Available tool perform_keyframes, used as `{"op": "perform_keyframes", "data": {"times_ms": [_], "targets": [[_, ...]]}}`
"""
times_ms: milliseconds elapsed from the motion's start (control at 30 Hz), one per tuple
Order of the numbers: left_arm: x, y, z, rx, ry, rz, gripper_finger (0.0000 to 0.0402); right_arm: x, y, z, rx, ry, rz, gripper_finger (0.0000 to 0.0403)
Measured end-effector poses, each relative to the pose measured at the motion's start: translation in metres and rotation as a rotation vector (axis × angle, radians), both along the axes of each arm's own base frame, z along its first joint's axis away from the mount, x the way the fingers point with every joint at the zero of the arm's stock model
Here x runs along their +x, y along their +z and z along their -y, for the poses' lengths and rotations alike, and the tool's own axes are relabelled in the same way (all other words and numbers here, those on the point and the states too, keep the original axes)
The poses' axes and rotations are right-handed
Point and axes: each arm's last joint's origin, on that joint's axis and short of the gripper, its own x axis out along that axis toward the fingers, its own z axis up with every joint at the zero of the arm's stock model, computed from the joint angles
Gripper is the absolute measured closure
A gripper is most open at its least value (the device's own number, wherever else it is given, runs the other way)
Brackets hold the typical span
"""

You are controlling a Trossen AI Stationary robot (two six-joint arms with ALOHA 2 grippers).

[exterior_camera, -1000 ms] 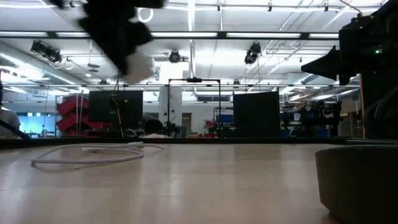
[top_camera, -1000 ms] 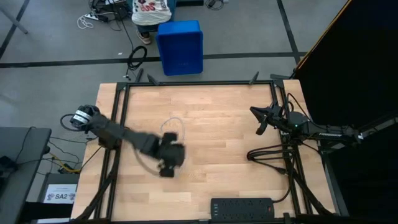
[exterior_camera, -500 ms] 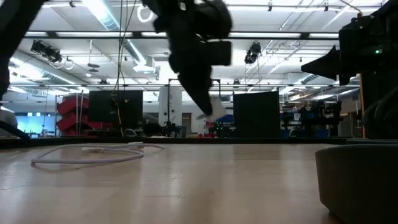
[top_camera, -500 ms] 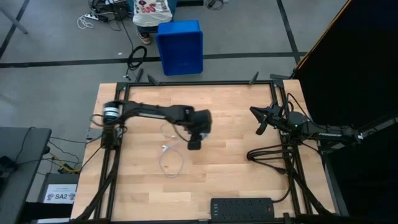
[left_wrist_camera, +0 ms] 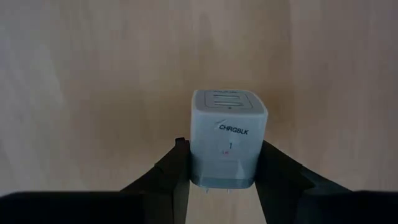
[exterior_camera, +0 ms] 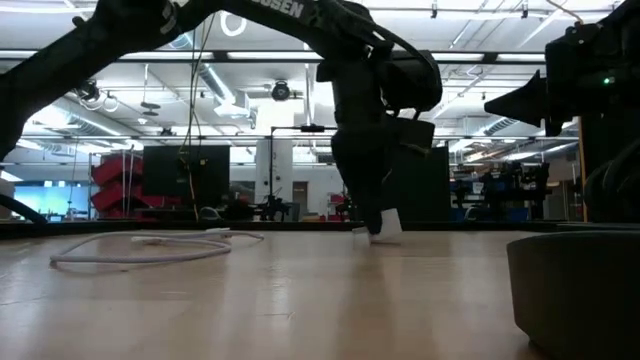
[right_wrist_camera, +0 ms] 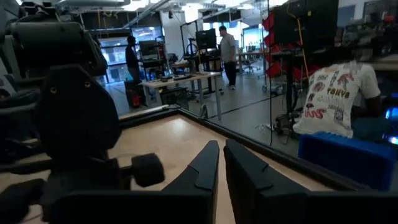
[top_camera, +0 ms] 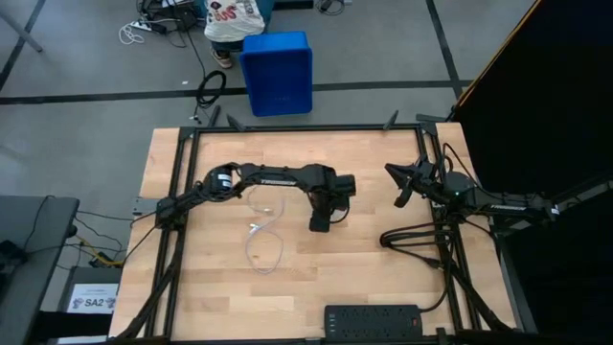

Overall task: Insert USB
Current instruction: Move the white charger adapter from the lower left of the table to the center of the table, then insert the white USB cable into the white charger adapter

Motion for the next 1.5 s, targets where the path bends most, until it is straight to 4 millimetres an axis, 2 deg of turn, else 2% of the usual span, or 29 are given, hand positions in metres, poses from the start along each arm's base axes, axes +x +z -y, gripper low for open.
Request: {"op": "perform_keyframes", "data": {"times_ms": [100, 267, 400, 500, 633, 800, 933, 1000, 1100, 1200, 1300, 1500], "targets": [[0.003, 0.001, -0.001, 0.025, 0.027, 0.012, 0.0264, 0.000, 0.000, 0.000, 0.016, 0.001, 0.005, 0.0394], [0.005, 0.004, 0.000, 0.032, 0.034, 0.022, 0.0194, 0.000, -0.001, 0.000, 0.016, 0.002, 0.004, 0.0401], [0.007, 0.012, 0.002, 0.035, 0.032, 0.045, 0.0149, 0.000, 0.000, 0.000, 0.017, 0.002, 0.005, 0.0402], [0.004, 0.023, 0.003, 0.042, 0.025, 0.016, 0.0130, 0.000, 0.000, 0.000, 0.023, 0.003, 0.009, 0.0397], [-0.006, 0.055, 0.001, 0.150, 0.043, -0.043, 0.0128, 0.000, 0.000, 0.000, 0.022, 0.011, 0.008, 0.0392], [-0.040, 0.106, 0.005, 0.169, 0.085, -0.049, 0.0140, 0.001, -0.001, -0.001, 0.023, 0.042, 0.007, 0.0392], [-0.070, 0.159, 0.012, 0.159, 0.138, 0.045, 0.0152, 0.001, -0.001, -0.002, 0.022, 0.063, 0.006, 0.0398], [-0.083, 0.180, 0.018, 0.157, 0.145, 0.101, 0.0157, 0.001, -0.001, -0.002, 0.025, 0.093, 0.007, 0.0401], [-0.096, 0.191, 0.030, 0.152, 0.125, 0.172, 0.0163, 0.002, 0.002, -0.005, 0.058, 0.201, 0.060, 0.0402], [-0.102, 0.179, 0.040, 0.136, 0.053, 0.282, 0.0170, 0.003, 0.007, -0.008, 0.087, 0.309, 0.121, 0.0401], [-0.120, 0.152, 0.045, 0.104, 0.018, 0.337, 0.0177, 0.003, 0.008, -0.010, 0.126, 0.368, 0.146, 0.0399], [-0.189, 0.083, 0.024, 0.085, 0.176, 0.398, 0.0185, 0.006, 0.007, -0.016, 0.157, 0.420, 0.135, 0.0402]]}}
